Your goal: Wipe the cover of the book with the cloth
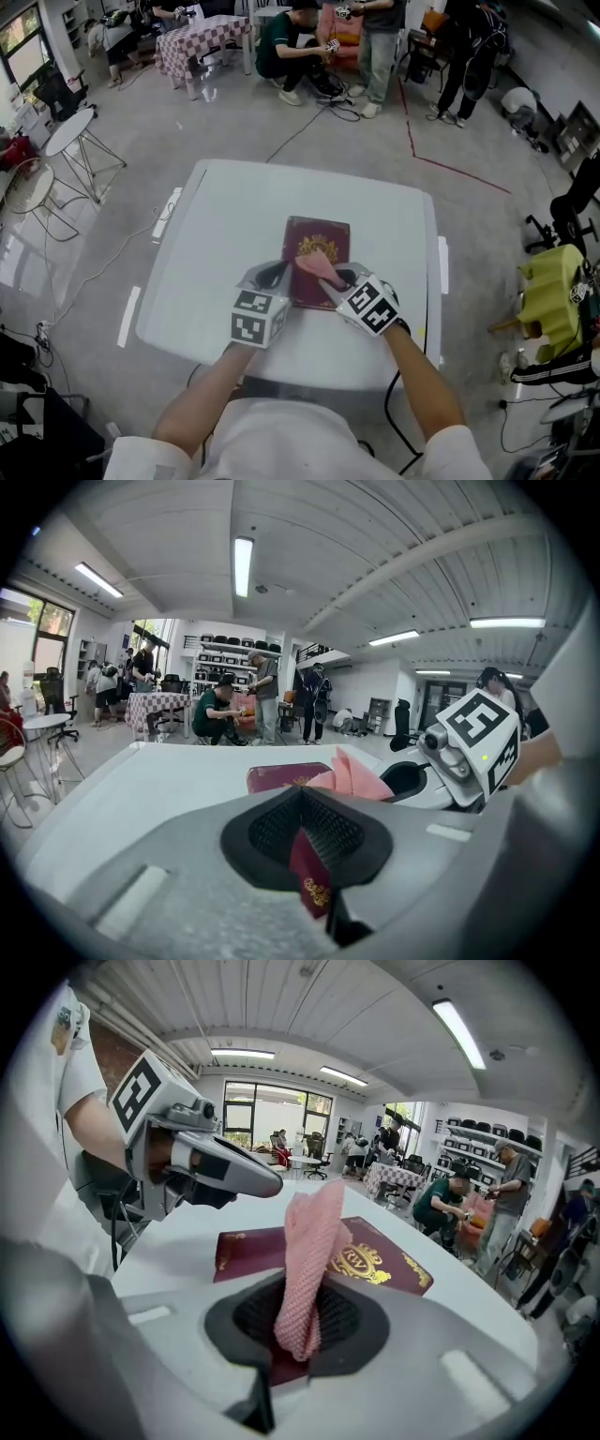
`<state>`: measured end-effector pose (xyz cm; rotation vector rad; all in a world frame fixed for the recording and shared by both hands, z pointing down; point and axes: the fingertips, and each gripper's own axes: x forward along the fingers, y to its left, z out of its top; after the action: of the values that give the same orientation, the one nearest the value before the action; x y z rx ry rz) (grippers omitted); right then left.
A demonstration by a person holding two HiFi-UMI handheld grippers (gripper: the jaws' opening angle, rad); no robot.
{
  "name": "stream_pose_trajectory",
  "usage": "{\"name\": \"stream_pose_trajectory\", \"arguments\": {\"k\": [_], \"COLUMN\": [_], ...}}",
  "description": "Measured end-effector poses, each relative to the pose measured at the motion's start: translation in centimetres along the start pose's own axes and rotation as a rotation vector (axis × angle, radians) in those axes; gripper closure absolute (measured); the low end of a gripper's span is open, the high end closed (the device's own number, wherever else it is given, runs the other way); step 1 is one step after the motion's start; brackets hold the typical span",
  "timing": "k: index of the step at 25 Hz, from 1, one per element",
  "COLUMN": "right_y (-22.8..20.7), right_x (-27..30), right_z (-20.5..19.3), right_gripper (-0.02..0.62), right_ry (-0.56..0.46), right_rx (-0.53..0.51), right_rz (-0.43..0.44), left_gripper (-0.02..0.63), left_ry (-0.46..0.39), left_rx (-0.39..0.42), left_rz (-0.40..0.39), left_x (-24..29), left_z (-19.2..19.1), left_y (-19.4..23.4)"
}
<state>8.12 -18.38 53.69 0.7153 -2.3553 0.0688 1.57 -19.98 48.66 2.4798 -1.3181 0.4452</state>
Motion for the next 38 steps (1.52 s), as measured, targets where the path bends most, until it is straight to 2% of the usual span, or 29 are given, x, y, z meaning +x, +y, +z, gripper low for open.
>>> {"name": "stream_pose_trajectory", "arguments": {"k": [11,16,23,28,33,38], "right_y": [4.7,4.8,-0.2,-4.4,-6.7,-8.9], "right_x": [-1.6,-2.1,-2.6,-0.3,3.0,6.7], "right_z": [-0.5,-0.2,4.4,7.3,8.6,8.1], "right_gripper": [0.549,0.549,0.549,0.549,0.549,0.549], "right_ry": [-0.024,-0.039,-0.078,-0.098,-0.068,-0.041], "right_rx": [-0.028,-0.045,-0.086,-0.089,-0.085,-0.056], "right_rz": [0.087,0.113,0.029,-0.032,-0.049,-0.062], "left_gripper": [0.599,0.599,0.600,0.600,0.599,0.600], "left_ry": [-0.008,-0.005,-0.008,-0.001,0.003,0.033], "left_rx": [-0.025,-0.022,-0.014,-0.014,-0.004,-0.008], "left_rz": [0.035,0.036,0.035,0.039,0.036,0.025], "left_x": [-0.7,-0.5,-0.5,0.1,0.3,0.8], "left_z": [-0.3,-0.3,0.5,0.7,0.9,0.3], "left_y": [0.4,0.6,1.6,3.5,5.2,6.6]}}
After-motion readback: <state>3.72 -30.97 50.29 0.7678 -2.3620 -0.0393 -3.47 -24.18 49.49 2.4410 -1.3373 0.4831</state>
